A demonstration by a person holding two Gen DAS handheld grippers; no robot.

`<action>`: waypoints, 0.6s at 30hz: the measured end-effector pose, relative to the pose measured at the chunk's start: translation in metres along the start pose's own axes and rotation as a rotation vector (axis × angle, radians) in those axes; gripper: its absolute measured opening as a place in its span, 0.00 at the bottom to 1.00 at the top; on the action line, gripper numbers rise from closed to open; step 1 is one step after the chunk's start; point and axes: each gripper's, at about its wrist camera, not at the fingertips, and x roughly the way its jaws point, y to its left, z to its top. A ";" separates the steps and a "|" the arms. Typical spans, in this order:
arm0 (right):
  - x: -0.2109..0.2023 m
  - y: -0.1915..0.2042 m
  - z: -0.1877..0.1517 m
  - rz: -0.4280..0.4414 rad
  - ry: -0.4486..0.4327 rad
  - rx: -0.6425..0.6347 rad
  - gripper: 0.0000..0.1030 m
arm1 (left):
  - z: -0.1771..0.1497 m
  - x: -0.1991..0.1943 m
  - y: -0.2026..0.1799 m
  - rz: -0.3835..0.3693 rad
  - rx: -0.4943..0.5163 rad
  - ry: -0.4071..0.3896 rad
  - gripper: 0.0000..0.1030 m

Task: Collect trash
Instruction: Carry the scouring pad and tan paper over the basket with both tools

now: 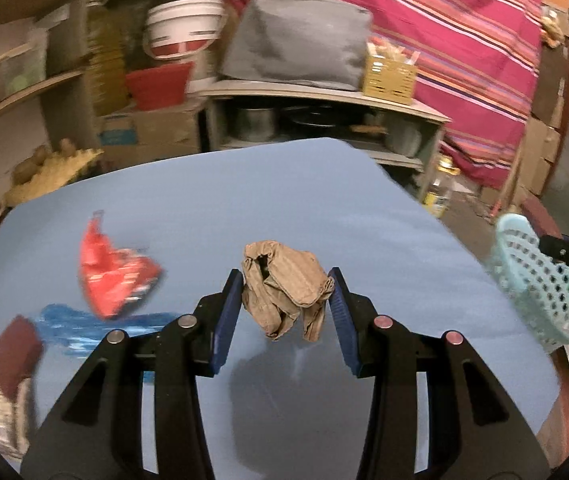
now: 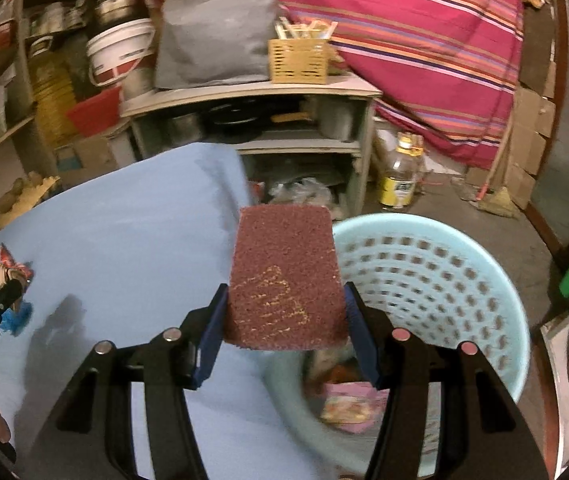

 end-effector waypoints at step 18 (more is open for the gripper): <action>-0.008 -0.134 0.010 -0.066 -0.016 0.191 0.54 | 0.036 0.018 -0.204 -0.285 0.156 -0.032 0.41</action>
